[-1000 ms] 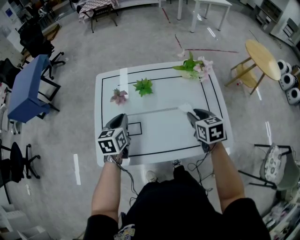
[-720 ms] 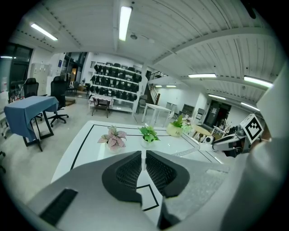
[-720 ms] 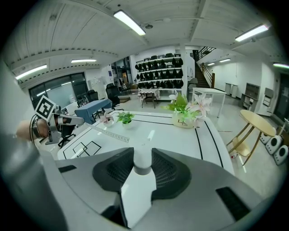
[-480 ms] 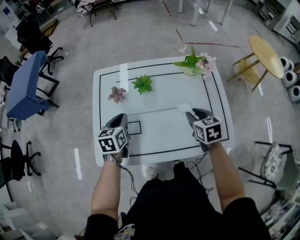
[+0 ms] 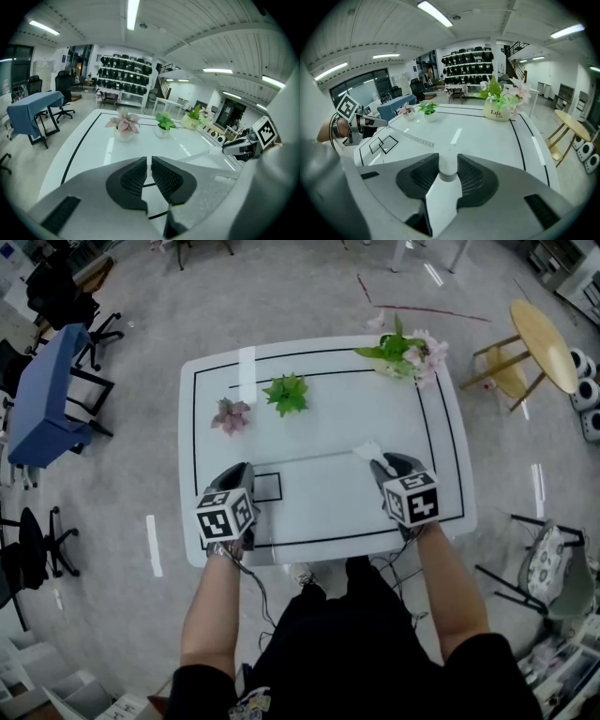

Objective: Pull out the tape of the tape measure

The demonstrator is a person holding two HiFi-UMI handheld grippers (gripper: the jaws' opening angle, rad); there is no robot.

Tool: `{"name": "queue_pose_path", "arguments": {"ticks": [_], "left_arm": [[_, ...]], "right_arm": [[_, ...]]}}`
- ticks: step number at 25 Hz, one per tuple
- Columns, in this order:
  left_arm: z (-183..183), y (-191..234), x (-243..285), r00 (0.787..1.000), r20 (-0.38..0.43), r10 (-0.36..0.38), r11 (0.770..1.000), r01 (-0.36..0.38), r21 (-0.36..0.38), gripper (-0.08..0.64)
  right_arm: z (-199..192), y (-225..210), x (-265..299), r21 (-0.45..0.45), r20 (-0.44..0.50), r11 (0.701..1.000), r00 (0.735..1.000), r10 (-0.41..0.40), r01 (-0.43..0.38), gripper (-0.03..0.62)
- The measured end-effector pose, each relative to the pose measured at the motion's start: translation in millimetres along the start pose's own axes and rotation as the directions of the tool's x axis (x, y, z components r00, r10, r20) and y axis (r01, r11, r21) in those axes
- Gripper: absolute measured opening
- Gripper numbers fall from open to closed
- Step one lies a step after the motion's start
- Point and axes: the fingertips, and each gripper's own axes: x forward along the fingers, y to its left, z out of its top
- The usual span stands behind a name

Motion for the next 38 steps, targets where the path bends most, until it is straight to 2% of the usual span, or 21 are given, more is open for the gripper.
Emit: {"name": "queue_pose_path", "arguments": {"ticks": [6,17,38], "left_arm": [[-18,12,15,0.999,-0.043,0.015,1.0,-0.016,-0.016,0.032],[-32,24,28,0.997,-0.074,0.03,0.999,-0.031,-0.022,0.032],[-33,24,35,0.998,-0.059,0.037,0.999,-0.037,0.002,0.034]], "right_arm": [[-12,2,19,-0.015,-0.026,1.0,1.0,0.001,-0.001,0.121],[-15,5,33,-0.057,0.001,0.998,1.0,-0.024,0.024,0.121],[-40,12,44,-0.12,-0.022,0.992,0.999,-0.049,0.046,0.121]]}}
